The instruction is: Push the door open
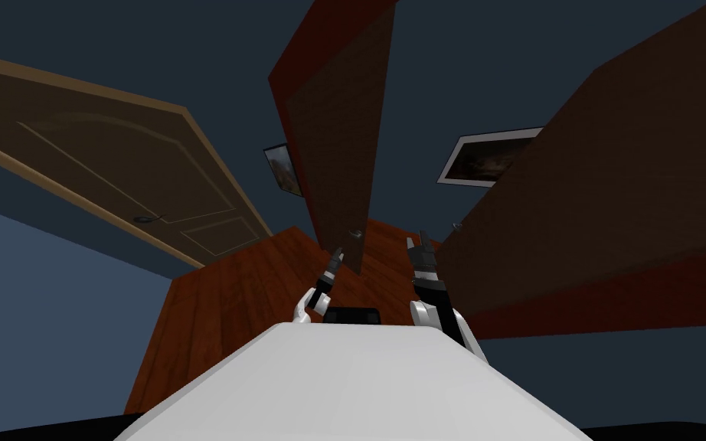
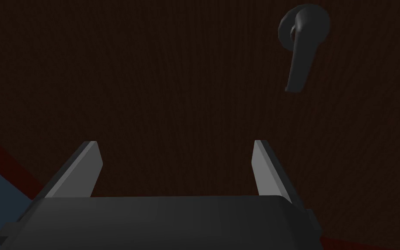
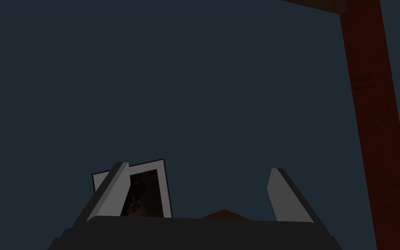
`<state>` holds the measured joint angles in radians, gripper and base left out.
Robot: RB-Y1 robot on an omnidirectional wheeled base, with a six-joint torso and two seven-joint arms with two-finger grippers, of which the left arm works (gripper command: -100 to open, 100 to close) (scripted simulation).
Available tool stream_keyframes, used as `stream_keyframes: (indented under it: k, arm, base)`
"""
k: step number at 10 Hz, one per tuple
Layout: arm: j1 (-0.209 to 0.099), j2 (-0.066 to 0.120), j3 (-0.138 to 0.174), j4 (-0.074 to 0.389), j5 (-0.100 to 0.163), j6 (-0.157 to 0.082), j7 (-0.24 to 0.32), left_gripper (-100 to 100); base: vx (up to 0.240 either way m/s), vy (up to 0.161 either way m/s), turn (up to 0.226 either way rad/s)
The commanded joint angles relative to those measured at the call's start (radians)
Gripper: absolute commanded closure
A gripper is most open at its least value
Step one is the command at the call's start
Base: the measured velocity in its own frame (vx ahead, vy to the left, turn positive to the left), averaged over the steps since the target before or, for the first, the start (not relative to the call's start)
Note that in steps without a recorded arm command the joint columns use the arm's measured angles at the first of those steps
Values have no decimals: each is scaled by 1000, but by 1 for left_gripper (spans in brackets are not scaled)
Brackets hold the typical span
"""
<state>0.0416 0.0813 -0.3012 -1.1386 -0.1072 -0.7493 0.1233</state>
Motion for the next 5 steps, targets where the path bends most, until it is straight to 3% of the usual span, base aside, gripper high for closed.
stream_keyframes:
  k: [1, 5]
  arm:
    - [-17, -2, -9, 42, -8, -3, 9, -100]
    - [-52, -9, -31, 138, -26, -12, 28, -100]
  base:
    - [83, 42, -28]
    - [90, 44, -25]
